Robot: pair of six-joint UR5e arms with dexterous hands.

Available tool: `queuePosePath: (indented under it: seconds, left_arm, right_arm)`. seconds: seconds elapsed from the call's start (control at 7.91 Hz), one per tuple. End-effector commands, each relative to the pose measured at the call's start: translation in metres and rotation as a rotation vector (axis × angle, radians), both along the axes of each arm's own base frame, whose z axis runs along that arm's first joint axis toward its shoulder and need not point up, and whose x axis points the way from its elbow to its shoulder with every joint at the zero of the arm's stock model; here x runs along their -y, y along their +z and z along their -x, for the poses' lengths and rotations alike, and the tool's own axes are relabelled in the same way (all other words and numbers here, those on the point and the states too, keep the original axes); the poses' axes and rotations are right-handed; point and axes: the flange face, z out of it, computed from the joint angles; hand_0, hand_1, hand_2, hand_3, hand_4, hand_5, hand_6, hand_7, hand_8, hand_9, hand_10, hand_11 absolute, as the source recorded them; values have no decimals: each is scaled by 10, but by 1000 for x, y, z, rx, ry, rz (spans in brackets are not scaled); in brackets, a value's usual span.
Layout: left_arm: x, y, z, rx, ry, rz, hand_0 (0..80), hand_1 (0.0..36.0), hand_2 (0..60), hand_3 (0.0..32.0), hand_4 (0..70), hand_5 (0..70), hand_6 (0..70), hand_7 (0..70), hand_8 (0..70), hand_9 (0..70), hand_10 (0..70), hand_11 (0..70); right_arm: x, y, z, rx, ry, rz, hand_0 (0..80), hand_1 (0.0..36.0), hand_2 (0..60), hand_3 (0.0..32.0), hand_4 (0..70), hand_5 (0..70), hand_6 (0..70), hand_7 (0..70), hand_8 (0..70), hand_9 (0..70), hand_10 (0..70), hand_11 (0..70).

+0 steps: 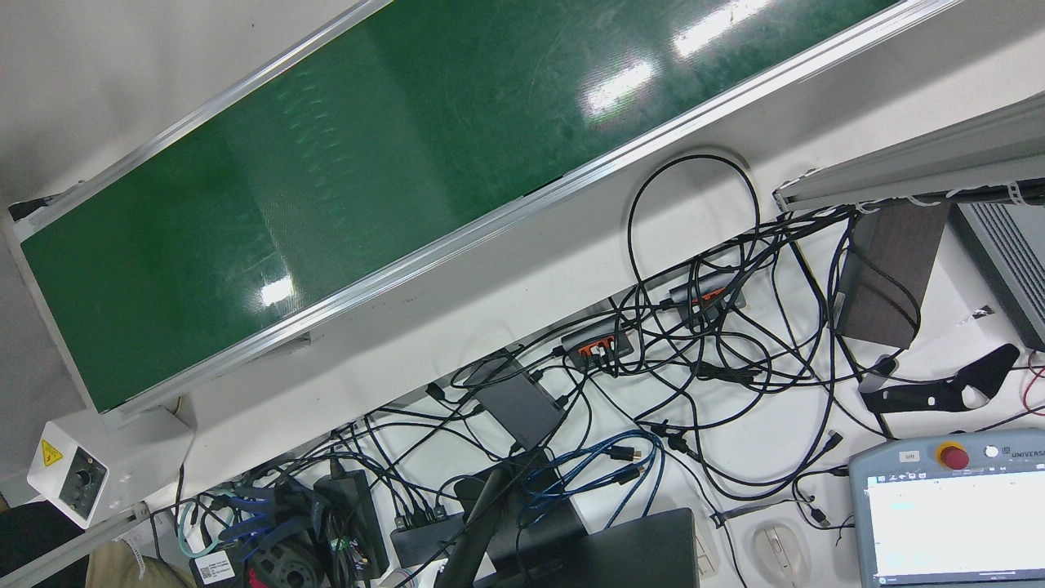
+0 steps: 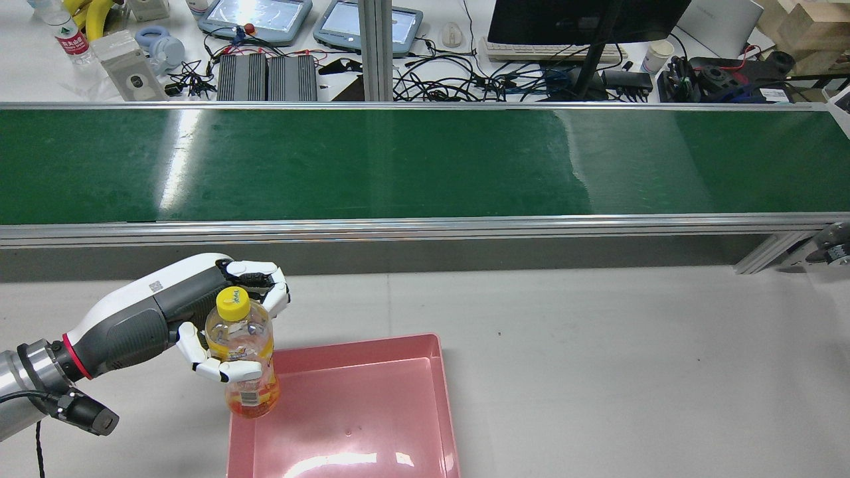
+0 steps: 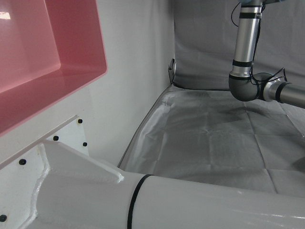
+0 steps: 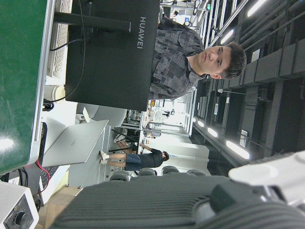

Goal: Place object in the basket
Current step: 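Carry the bottle with the left hand over the pink tray, then open the left hand to drop the bottle into the tray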

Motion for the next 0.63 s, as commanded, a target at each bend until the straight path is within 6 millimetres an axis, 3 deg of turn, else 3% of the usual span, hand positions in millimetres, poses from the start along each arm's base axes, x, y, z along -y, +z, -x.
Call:
queuePosePath:
  seconds: [0.0, 0.13, 0.25, 0.38, 0.51]
  left_arm:
    - [-15, 19, -10, 22, 41, 9, 539, 48, 0, 0, 256, 364, 136, 374, 200, 339, 368, 528]
    - [-19, 20, -15, 19, 54, 7, 534, 0, 0, 0, 190, 270, 65, 238, 106, 201, 250, 372]
    - [-19, 21, -14, 12, 52, 4, 493, 0, 0, 0, 115, 165, 1, 76, 23, 60, 124, 188]
    - [-20, 22, -13, -1, 54, -1, 489, 0, 0, 4, 76, 85, 0, 2, 0, 6, 60, 96]
    - [-20, 21, -13, -13, 56, -6, 487, 0, 0, 34, 39, 3, 0, 0, 0, 0, 6, 19]
  right_arm:
    - [0, 0, 0, 0, 0, 1, 0, 0, 0, 0, 0, 0, 0, 0, 0, 0, 0, 0]
    - [0, 0, 0, 0, 0, 1, 0, 0, 0, 0, 0, 0, 0, 0, 0, 0, 0, 0]
    - [0, 0, 0, 0, 0, 1, 0, 0, 0, 0, 0, 0, 0, 0, 0, 0, 0, 0]
    - [0, 0, 0, 0, 0, 1, 0, 0, 0, 0, 0, 0, 0, 0, 0, 0, 0, 0]
    - [0, 0, 0, 0, 0, 1, 0, 0, 0, 0, 0, 0, 0, 0, 0, 0, 0, 0]
